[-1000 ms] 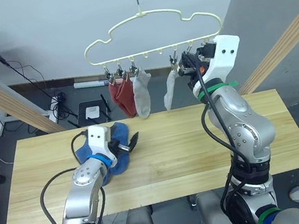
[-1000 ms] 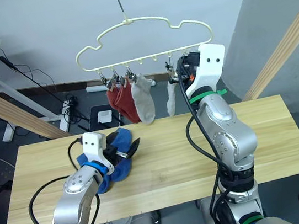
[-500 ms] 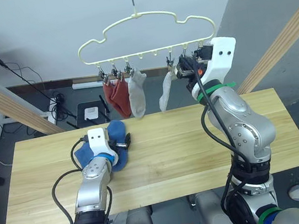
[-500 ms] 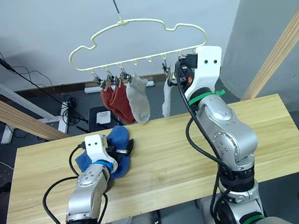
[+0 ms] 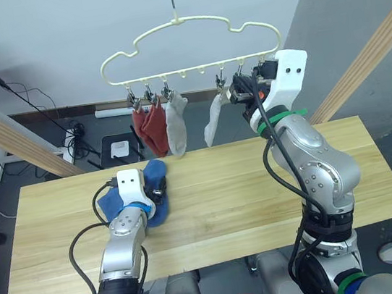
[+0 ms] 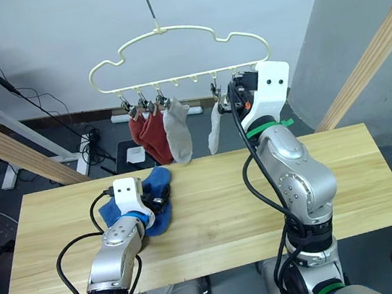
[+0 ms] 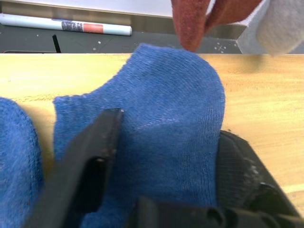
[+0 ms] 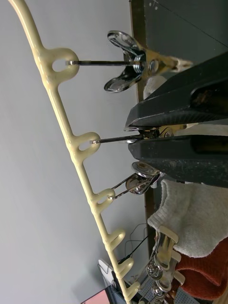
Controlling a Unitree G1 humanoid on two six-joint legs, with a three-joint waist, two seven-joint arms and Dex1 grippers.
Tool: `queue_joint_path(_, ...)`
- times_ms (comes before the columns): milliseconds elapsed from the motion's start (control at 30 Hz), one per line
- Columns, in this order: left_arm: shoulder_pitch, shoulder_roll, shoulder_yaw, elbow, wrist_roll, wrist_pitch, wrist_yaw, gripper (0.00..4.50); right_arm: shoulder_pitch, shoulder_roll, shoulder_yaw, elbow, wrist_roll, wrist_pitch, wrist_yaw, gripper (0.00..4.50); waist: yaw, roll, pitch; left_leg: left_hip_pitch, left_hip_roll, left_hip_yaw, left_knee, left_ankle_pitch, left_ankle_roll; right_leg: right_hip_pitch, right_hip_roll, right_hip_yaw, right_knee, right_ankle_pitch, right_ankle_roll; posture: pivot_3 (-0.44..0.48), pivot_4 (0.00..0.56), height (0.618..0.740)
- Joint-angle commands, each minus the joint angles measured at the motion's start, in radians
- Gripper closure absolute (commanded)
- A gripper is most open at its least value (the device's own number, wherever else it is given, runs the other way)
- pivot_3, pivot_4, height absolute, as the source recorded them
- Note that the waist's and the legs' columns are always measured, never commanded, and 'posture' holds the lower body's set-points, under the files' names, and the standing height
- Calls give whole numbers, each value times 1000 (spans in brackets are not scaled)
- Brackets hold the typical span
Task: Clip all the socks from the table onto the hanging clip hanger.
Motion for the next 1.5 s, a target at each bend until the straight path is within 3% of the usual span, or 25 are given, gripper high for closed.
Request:
queue_joint_path(33,38,0,-11,-14,-3,29,-17,2674,-1,6,2,-37,12,-10,0,4500,0,0,0,0,0,0,0,0,0,0,0,0,0,0,0,-141,326,740)
queue_joint_path(200,63,6,-26,-52,-29,35,-77,3879,-2,3,1,-35,9,-14,-1,4500,0,0,0,0,0,0,0,0,0,0,0,0,0,0,0,-141,322,740)
queue_joint_path(300,72,26,-62,-81,-57,-7,-180,4478,-4,0,2,-31,6,-17,1,4500,0,0,-1,0,0,0,0,0,0,0,0,0,0,0,0,-142,321,740)
queue_joint_path(500,17,47,-117,-145,-163,-82,-415,4478,-7,-6,1,-30,5,-18,1,4500,1,0,-1,0,0,0,0,0,0,0,0,0,-1,0,0,-142,319,740)
queue_joint_path(600,-115,33,-166,-183,-242,-38,-534,4478,-14,-10,1,-28,5,-18,3,4500,4,0,-1,-1,0,0,0,0,0,0,0,0,0,0,0,-141,318,740)
queue_joint_path(800,-250,-71,-183,-123,-189,-133,-444,4478,-19,-16,1,-32,5,-12,1,4500,-7,-1,-2,-1,-1,1,0,0,0,1,0,1,-2,1,0,-154,317,740)
queue_joint_path(1500,-275,-199,-176,-103,-147,-180,-247,4478,-27,-22,-1,-24,4,-11,0,4500,-3,-1,-2,-1,-1,0,-1,0,1,0,0,0,-1,0,0,-160,315,740)
